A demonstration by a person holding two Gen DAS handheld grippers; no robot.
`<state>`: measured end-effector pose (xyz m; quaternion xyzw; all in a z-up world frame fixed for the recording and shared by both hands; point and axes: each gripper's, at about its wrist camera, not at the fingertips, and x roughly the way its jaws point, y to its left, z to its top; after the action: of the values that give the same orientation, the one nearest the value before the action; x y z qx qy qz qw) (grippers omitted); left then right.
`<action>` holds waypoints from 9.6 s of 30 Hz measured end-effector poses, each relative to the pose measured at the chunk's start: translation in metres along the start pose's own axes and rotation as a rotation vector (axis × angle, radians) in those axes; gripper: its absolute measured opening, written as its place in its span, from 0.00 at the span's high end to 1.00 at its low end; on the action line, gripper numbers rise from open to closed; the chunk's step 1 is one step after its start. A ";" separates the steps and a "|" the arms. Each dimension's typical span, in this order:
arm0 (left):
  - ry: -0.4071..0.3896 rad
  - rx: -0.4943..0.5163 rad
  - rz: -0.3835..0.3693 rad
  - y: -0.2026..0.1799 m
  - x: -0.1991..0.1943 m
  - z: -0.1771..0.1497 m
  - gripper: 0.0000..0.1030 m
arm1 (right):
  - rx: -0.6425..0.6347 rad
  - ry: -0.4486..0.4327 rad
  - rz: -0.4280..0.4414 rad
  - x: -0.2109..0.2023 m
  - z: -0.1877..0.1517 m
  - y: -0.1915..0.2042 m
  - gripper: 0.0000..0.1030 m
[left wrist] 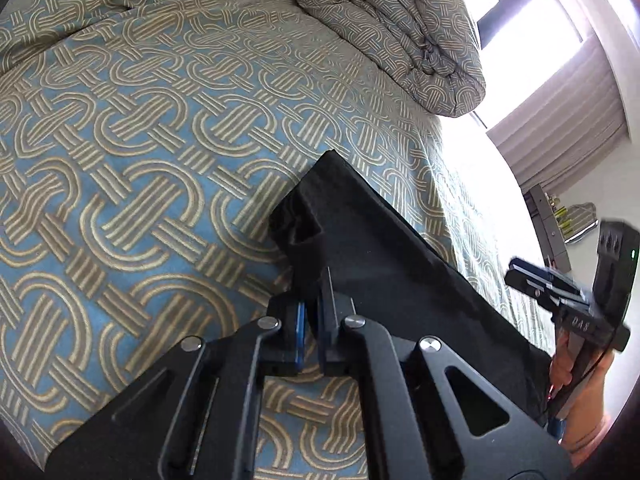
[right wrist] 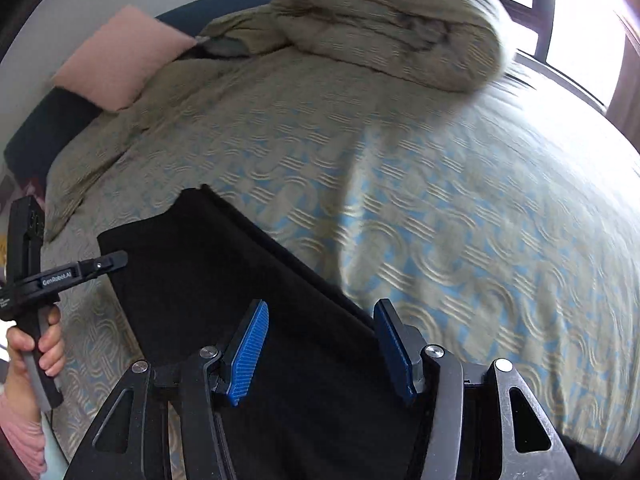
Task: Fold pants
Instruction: 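Grasp the folded pants end with the left gripper while the right gripper grasps beside it, then lift the held pants end with the left gripper while the right gripper opens, then fold the held end over the pants and open the left gripper, then grasp the folded edge of the black pants with the right gripper, then fold the held edge over the pants with the right gripper and release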
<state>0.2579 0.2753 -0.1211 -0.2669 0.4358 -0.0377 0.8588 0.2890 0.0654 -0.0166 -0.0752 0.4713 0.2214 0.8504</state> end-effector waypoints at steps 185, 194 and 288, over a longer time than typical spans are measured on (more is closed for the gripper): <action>0.257 0.401 -0.068 -0.114 -0.003 -0.111 0.48 | 0.818 0.048 0.438 -0.033 -0.170 -0.123 0.95; 0.214 0.515 -0.009 -0.144 0.013 -0.114 0.44 | 0.642 -0.061 0.385 -0.090 -0.123 -0.099 0.95; 0.209 0.653 0.116 -0.165 0.007 -0.144 0.44 | 0.988 -0.135 0.031 -0.137 -0.280 -0.232 0.51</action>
<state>0.1795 0.0711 -0.1135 0.0525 0.5006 -0.1533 0.8504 0.1151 -0.2776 -0.0732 0.3582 0.4647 -0.0112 0.8097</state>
